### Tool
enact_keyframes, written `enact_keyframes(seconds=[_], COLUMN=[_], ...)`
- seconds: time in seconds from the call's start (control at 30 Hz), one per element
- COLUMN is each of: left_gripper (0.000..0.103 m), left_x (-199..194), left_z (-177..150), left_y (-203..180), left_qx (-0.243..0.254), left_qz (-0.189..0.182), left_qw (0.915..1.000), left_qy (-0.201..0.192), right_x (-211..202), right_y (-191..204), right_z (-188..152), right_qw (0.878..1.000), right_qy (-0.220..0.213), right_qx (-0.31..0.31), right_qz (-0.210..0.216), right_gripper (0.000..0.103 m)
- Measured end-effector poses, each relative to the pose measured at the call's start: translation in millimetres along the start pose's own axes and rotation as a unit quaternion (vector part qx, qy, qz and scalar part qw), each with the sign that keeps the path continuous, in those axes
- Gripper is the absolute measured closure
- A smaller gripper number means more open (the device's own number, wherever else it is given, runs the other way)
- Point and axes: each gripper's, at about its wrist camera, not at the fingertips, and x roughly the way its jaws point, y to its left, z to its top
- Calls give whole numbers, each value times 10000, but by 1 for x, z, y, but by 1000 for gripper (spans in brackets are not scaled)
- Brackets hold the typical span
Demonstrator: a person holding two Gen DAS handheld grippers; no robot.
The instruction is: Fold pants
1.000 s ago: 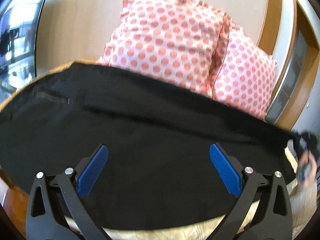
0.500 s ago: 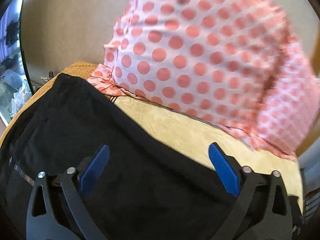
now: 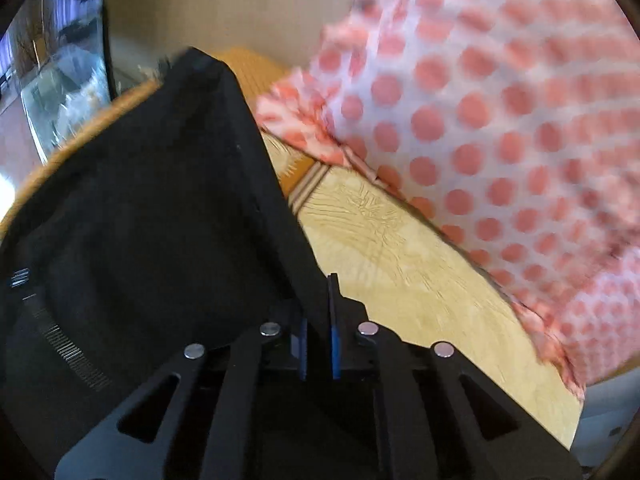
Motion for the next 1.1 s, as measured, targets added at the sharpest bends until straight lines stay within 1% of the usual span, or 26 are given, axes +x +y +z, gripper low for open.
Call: enact_keyframes(seconds=[0.03,0.07,0.1,0.17,0.2,0.27,0.33,0.4,0.43,0.5,0.6,0.63,0.67,0.7,0.73,0.77,0.8,0.83,0.87,0.9,0.97,1.1], left_gripper=[95,95,95,92,92,92,92,92,92,90,84,80,76,75,74,74,74,74,74,74,74,74], left_x=[-29,-50,-80,-113,-126,-134,-131,-125,-126,-133,-136,-133,-133,-132,-132,-132,-132,-133,-133,-133,-130,-129], left_z=[-16,-30,-55,-98,-126,-168,-196,-215,-219,-221,-218,-214,-213,-213,-214,-214,-215,-215,-215,-215,-214,-215], left_y=[8,13,24,47,61,90,107,121,123,126,125,125,125,125,125,124,124,127,128,130,132,134], left_qx=[125,234,377,422,378,223,52,-167,-193,-148,-194,-226,-259,-263,-247,-233,-214,-220,-249,-273,-313,-318], left_qz=[-67,-91,-84,-37,-25,43,72,52,-1,7,-102,-129,-172,-186,-202,-200,-185,-181,-184,-200,-202,-197], left_qw=[9996,9987,9967,9950,9951,9967,9980,9988,9984,9977,9972,9972,9972,9973,9974,9974,9973,9971,9970,9970,9974,9975], left_qy=[-263,-449,-711,-903,-911,-782,-627,-464,-523,-655,-717,-702,-683,-665,-651,-657,-683,-699,-706,-692,-622,-607], right_x=[-1,-2,-5,-9,-12,-13,-12,-11,-11,-13,-14,-14,-16,-22,-28,-31,-31,-29,-28,-28,-29,-29], right_y=[2,2,2,-2,-7,-16,-26,-32,-34,-34,-34,-34,-33,-29,-22,-16,-14,-19,-24,-33,-44,-50], right_z=[4,7,11,13,13,11,7,3,2,2,4,7,9,11,11,10,5,-1,-4,-8,-11,-14], right_qw=[10000,10000,10000,9998,9996,9990,9981,9973,9969,9967,9964,9965,9967,9975,9976,9962,9925,9893,9881,9872,9871,9854], right_qy=[-14,-34,-65,-111,-123,-92,0,55,64,70,110,143,119,6,-106,-167,-182,-107,-50,20,41,76], right_qx=[-43,-59,-61,-76,-53,-4,105,161,166,162,179,208,226,190,-11,-204,-409,-431,-391,-271,-107,-39], right_qz=[-25,-31,-44,-178,-262,-427,-600,-718,-769,-798,-819,-799,-775,-680,-678,-835,-1141,-1393,-1486,-1573,-1596,-1700], right_gripper=[100,100,100,100,100,100,100,100,100,100,100,100,100,100,100,100,100,100,100,100,100,100])
